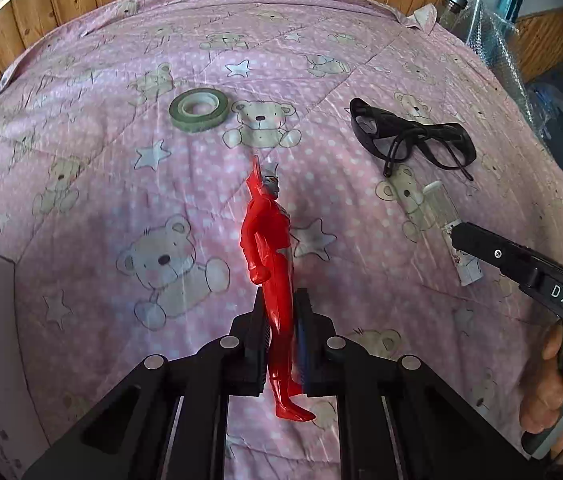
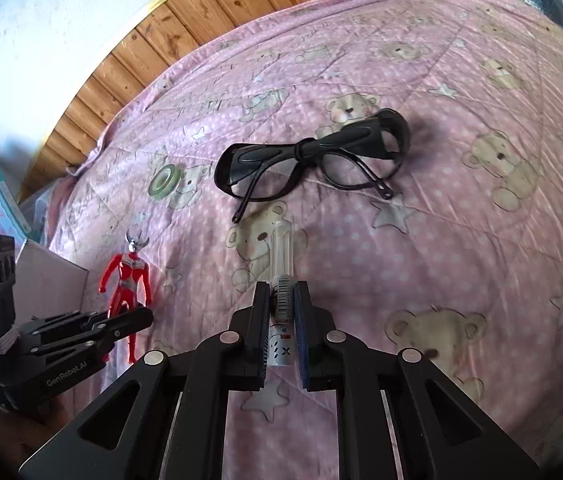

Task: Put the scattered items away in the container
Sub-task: 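Lift the red figure with the left tool while the right tool lifts the tube, then carry the red figure with the left tool while the right tool carries the tube to the box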

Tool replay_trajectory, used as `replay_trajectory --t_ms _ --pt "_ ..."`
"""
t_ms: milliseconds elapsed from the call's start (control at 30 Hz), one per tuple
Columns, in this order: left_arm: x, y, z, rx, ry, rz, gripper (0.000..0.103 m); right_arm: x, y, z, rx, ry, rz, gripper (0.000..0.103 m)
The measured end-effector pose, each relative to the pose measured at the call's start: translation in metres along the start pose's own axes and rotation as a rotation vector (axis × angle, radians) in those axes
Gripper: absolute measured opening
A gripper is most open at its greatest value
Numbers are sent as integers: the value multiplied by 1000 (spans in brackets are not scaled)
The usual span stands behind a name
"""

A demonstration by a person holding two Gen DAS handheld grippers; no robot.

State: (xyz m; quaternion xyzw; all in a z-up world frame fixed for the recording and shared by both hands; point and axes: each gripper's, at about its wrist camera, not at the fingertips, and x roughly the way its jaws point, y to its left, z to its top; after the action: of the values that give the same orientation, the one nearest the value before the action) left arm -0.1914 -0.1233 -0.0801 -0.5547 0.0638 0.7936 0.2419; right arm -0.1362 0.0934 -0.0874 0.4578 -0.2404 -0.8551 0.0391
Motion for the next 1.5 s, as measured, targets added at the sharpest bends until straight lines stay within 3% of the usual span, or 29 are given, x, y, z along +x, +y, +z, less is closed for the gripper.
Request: replay_trajectory --t_ms 300,533,667,867,1500 --pt "-41 9 -22 -89 -36 -71 12 -24 13 -18 -6 6 47 12" --pt "-73 14 -46 -116 -72 -77 12 -21 45 -39 -159 30 -47 12" --pt "-91 20 -61 -133 -93 -80 12 -33 48 -45 -127 37 30 12" --pt "-117 27 -72 -158 -137 -82 12 -49 67 -49 -144 31 70 12" --pt "-177 45 -101 -203 -259 -77 12 -79 117 -71 -217 36 126 12"
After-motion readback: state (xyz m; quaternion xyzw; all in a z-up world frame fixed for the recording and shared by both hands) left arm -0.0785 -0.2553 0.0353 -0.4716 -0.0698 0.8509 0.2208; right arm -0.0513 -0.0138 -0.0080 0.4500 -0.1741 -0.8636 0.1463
